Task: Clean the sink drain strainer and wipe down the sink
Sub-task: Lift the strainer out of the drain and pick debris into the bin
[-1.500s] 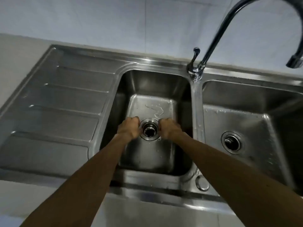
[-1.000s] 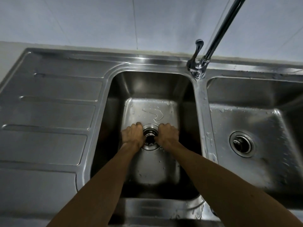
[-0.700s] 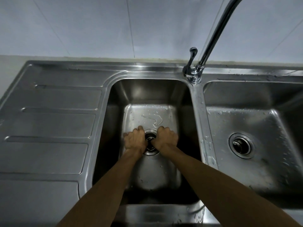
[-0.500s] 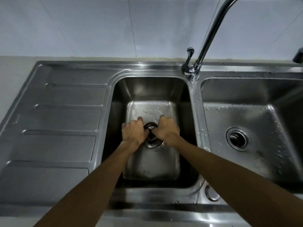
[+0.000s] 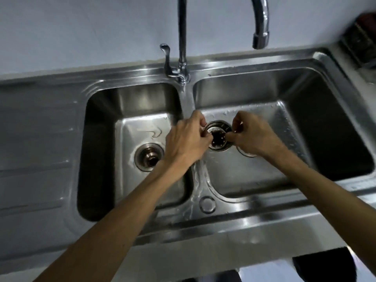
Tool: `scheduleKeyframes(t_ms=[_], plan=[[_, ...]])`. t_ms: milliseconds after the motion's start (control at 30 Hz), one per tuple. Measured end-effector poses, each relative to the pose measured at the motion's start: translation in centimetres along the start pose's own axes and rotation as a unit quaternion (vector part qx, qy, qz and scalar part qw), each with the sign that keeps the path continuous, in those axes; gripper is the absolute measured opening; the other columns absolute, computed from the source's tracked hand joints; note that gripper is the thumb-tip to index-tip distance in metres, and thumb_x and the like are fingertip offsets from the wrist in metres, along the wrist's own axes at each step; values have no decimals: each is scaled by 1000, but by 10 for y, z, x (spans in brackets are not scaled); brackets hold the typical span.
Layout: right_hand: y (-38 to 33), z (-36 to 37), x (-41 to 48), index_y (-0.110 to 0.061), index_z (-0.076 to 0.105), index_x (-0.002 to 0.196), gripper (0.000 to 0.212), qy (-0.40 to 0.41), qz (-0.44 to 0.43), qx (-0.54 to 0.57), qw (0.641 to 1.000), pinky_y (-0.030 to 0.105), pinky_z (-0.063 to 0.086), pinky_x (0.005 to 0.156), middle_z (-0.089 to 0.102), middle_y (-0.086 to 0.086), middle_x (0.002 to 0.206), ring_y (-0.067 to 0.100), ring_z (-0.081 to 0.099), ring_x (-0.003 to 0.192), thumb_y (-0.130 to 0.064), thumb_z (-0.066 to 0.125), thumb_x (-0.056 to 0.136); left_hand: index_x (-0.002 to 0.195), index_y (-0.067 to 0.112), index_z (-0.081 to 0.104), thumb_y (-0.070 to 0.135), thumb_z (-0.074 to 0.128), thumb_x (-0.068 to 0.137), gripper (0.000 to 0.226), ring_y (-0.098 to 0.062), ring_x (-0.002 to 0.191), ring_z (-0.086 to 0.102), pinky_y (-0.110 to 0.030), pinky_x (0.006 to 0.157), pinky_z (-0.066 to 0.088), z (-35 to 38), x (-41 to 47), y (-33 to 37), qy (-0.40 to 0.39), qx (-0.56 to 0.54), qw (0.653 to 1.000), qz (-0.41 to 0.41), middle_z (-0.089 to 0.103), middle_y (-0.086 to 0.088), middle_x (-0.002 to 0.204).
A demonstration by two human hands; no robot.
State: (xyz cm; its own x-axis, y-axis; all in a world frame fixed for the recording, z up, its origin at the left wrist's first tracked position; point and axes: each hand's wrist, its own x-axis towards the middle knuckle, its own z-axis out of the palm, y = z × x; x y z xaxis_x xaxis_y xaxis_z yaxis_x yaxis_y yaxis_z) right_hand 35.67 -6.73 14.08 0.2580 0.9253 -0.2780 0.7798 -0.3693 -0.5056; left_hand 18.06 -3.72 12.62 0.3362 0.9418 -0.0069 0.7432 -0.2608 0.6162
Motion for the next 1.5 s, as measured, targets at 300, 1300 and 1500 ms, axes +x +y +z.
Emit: scheduleKeyframes(t_ms=[300, 1300, 1500], plan=[[122, -10, 8, -18, 56, 91, 24, -36, 57, -15, 998, 31, 48, 72, 64, 10, 97, 30, 61, 92, -24, 75, 79, 106, 25, 51, 19, 65, 91, 22, -30, 81, 66, -38, 61, 52, 126, 11, 54, -38, 17, 999, -23, 72, -4, 94], [198, 62, 63, -6, 67, 110, 32, -159, 122, -40, 979, 38, 57, 88, 67, 19, 110, 34, 67, 100, -29, 68, 87, 116, 16, 61, 27, 51, 100, 23, -31, 104, 62, -37, 75, 48, 206, 34, 24, -172, 198, 952, -157, 64, -12, 116], [236, 41, 95, -9, 64, 113, 31, -87, 152, -89, 980, 41, 56, 88, 65, 17, 114, 35, 66, 104, -25, 62, 87, 111, 14, 63, 35, 60, 96, 26, -32, 101, 62, -38, 74, 44, 225, 80, 44, -140, 172, 968, -114, 64, -11, 112]])
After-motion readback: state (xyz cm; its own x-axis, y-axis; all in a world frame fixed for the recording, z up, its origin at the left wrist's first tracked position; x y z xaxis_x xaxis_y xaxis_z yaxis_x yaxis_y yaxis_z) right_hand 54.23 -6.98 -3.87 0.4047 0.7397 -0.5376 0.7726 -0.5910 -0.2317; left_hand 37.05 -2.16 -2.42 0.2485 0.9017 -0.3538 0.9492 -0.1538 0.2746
